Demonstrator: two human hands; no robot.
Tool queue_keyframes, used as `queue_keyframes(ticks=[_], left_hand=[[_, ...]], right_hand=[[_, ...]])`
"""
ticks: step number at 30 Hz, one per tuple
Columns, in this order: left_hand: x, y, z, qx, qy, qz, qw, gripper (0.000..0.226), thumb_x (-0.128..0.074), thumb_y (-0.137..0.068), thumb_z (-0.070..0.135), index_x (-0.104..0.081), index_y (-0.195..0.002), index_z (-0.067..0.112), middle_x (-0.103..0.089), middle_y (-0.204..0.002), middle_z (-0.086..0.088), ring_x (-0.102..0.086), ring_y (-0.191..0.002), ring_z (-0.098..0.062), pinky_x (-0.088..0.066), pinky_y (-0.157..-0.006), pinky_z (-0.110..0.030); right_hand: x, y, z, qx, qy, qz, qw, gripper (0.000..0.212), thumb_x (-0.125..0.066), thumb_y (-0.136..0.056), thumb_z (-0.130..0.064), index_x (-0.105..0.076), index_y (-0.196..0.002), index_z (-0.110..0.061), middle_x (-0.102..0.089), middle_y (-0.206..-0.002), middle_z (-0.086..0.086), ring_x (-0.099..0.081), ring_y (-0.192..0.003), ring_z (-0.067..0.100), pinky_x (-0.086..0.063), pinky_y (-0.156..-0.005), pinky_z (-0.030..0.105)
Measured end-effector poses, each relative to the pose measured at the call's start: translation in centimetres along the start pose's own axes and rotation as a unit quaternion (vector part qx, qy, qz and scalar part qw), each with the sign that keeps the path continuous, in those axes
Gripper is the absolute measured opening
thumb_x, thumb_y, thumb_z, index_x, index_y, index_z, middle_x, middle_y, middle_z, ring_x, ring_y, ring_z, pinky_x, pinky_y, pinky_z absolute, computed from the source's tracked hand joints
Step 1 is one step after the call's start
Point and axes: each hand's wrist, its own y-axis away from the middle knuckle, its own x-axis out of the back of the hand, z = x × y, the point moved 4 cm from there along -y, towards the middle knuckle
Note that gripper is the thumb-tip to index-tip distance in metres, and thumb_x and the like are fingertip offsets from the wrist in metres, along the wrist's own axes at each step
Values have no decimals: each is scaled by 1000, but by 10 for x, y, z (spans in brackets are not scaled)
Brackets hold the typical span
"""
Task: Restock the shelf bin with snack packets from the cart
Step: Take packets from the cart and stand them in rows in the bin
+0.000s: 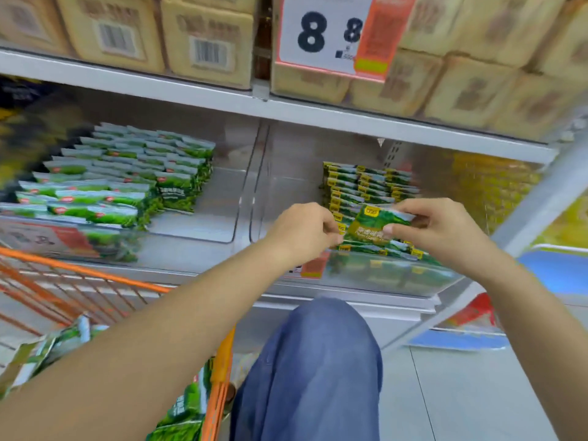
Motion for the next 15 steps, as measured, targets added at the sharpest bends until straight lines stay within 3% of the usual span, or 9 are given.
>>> queue_keyframes(ticks=[2,6,8,9,11,12,13,15], left_hand=[[-13,-17,-2,33,27,-70,997,20,-75,-81,32,-76,-97,19,-71,-93,1,-64,-93,-15,-47,-79,-23],[-29,-32,-3,75,51,-178,980,31,-82,-74,32,-76,-100,15,-71,-101,1,-61,-92,-11,-43,-77,-18],[-30,-35,-2,80,28,-188,979,28,-83,-73,31,-77,-91,11,-66,-77,5,-55,-76,-7,-40,-65,-16],[-28,-37,0,78,16,-174,982,23,-82,-74,29,-74,-77,8,-56,-58,5,-49,-64,-6,-36,-54,-14],[-26,-39,-1,67,2,-139,988,39,-81,-75,25,-55,-49,10,-39,-38,1,-35,-47,-6,-28,-42,-16],[-23,-40,-3,63,2,-116,991,41,-81,-74,22,-53,-46,15,-43,-38,6,-37,-47,-6,-33,-45,-18],[-22,-41,-7,63,13,-98,993,29,-80,-73,16,-61,-52,18,-54,-48,9,-44,-51,-6,-42,-54,-20],[-21,-41,-14,76,51,-84,992,8,-76,-73,4,-76,-74,12,-69,-70,2,-58,-63,-11,-55,-72,-27]], right_hand=[[4,3,14,-21,-30,14,999,26,-74,-80,-27,-73,-102,-15,-70,-88,-7,-66,-75,10,-44,-66,17],[5,5,34,-49,-129,45,989,17,-74,-80,-24,-69,-94,-15,-57,-53,-24,-54,-50,-4,-37,-52,7],[-2,7,35,-47,-191,39,980,14,-75,-77,-25,-70,-86,-16,-62,-59,-15,-53,-54,-3,-38,-58,12],[-7,7,35,-43,-212,32,976,9,-74,-78,-24,-71,-84,-18,-66,-65,-9,-56,-61,1,-41,-62,18],[-15,7,33,-35,-234,20,971,4,-73,-81,-18,-71,-81,-22,-69,-70,-8,-59,-66,7,-43,-63,20],[-18,6,33,-34,-238,12,971,7,-72,-81,-17,-71,-80,-24,-69,-70,-10,-61,-66,6,-44,-63,18],[-22,4,34,-34,-238,3,971,8,-72,-82,-16,-71,-81,-24,-70,-72,-11,-63,-68,5,-45,-65,17],[-27,2,35,-27,-228,-24,973,10,-70,-83,-15,-70,-81,-25,-69,-73,-15,-63,-68,0,-44,-67,14]])
